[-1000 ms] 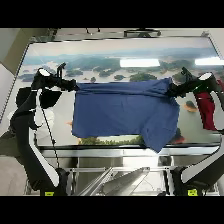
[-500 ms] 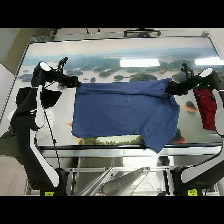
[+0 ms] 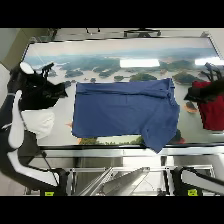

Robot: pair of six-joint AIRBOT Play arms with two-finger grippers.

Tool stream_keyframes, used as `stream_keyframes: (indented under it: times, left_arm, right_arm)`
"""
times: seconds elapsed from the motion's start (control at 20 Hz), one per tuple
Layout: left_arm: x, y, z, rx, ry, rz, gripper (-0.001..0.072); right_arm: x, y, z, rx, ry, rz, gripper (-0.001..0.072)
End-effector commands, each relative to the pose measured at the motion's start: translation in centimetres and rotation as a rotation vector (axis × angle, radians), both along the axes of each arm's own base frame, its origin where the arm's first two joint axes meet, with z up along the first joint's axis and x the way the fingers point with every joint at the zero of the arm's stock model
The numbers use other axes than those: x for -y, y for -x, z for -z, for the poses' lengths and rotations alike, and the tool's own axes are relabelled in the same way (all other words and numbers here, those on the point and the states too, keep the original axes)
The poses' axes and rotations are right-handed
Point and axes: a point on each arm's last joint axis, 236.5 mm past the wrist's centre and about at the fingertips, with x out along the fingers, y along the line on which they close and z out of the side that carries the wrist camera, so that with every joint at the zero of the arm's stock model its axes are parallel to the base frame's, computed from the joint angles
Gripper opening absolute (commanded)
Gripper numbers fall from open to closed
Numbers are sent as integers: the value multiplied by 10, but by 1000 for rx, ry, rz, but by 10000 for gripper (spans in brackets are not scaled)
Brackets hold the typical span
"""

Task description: Fold the shirts.

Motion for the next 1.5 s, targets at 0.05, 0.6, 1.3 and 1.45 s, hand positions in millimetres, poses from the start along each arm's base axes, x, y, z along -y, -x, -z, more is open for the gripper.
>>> stream_keyframes:
  times: [0.05,0.6,1.3,1.45]
  left_arm:
    - [-10,81,45,-86,-10,-99,289]
    - [42,147,85,-200,188,-22,290]
    - [68,164,85,-227,327,-34,26]
    - [65,159,82,-215,351,-69,26]
  right_arm:
    - [-12,79,-3,34,-3,165,392]
    - [-38,141,63,-128,-61,222,358]
    - [-70,163,111,-230,-193,307,362]
    - [-79,162,135,-218,-241,383,362]
